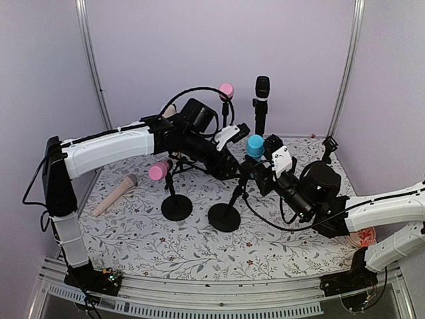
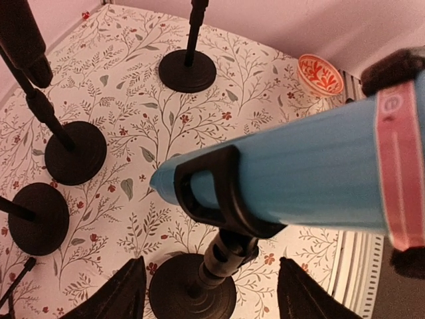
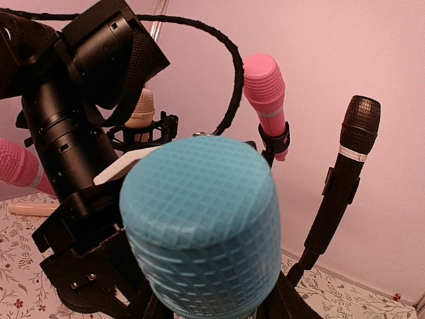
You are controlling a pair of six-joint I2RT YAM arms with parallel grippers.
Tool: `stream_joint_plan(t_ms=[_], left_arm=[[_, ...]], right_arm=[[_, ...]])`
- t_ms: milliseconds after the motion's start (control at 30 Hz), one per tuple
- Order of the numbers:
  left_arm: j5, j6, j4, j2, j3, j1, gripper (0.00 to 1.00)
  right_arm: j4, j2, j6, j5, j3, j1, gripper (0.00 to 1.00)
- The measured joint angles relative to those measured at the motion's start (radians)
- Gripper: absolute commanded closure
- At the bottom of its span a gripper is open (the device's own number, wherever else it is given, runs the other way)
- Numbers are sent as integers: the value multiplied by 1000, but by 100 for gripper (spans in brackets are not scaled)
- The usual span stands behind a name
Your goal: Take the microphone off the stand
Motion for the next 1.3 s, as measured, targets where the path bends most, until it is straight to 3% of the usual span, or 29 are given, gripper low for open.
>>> stream_joint_plan(t_ms=[300,767,1133,1300], left_arm=[[57,-57,54,32,-45,-2,45],[151,-127,121,61,-73,-4,49],[231,-134,154,121,-69,-8,91],[240,-143,155,121,-69,-7,99]], right_arm=[[92,-1,3,-7,-47,0,100],[150,-13,26,-37,-89,0,100],[162,0,21,-60,-93,-13,100],[163,-3,-13,-69,-93,-11,100]])
